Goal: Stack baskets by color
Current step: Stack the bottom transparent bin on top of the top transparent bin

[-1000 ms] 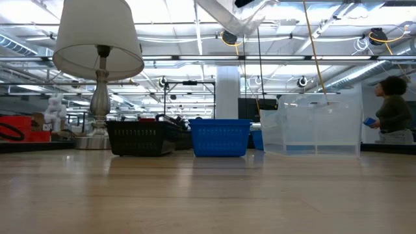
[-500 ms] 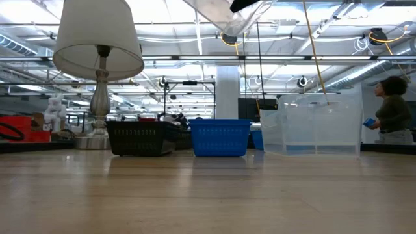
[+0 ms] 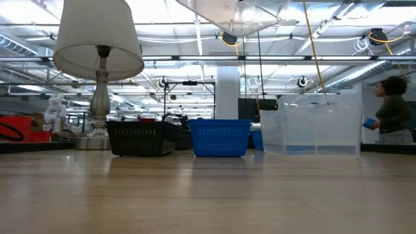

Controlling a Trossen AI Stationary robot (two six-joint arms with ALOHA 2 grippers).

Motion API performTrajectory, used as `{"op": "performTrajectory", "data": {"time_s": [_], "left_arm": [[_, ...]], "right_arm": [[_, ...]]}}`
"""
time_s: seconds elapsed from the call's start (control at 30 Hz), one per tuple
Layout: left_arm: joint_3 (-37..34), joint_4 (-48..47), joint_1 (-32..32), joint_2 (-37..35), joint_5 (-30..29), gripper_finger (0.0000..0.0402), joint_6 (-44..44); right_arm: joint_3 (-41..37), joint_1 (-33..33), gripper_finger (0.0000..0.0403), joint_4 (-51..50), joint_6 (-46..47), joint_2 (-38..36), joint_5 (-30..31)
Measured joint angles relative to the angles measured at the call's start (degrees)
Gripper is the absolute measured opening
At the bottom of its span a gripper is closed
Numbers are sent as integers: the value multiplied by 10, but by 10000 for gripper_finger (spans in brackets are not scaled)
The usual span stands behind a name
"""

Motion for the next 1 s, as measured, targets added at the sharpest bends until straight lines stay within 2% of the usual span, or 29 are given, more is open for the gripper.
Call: {"op": "performTrajectory", "data": {"time_s": [0.2,0.37,0.43,0.6,0.77,1.0], "left_arm": [[0,-14,36,0,104,3,-10],[0,-77,69,0,170,3,-64],[0,-104,77,0,180,3,-82],[0,-116,93,0,195,4,-112],[0,-117,96,0,232,4,-121],[0,-117,97,0,233,5,-122]], "right_arm": [[0,25,186,15,-41,0,-2],[0,51,201,17,-71,0,0],[0,63,203,16,-72,0,-3],[0,71,196,26,-71,0,-82],[0,66,183,12,-49,-1,-89],[0,52,156,-89,-1,-1,-90]]}}
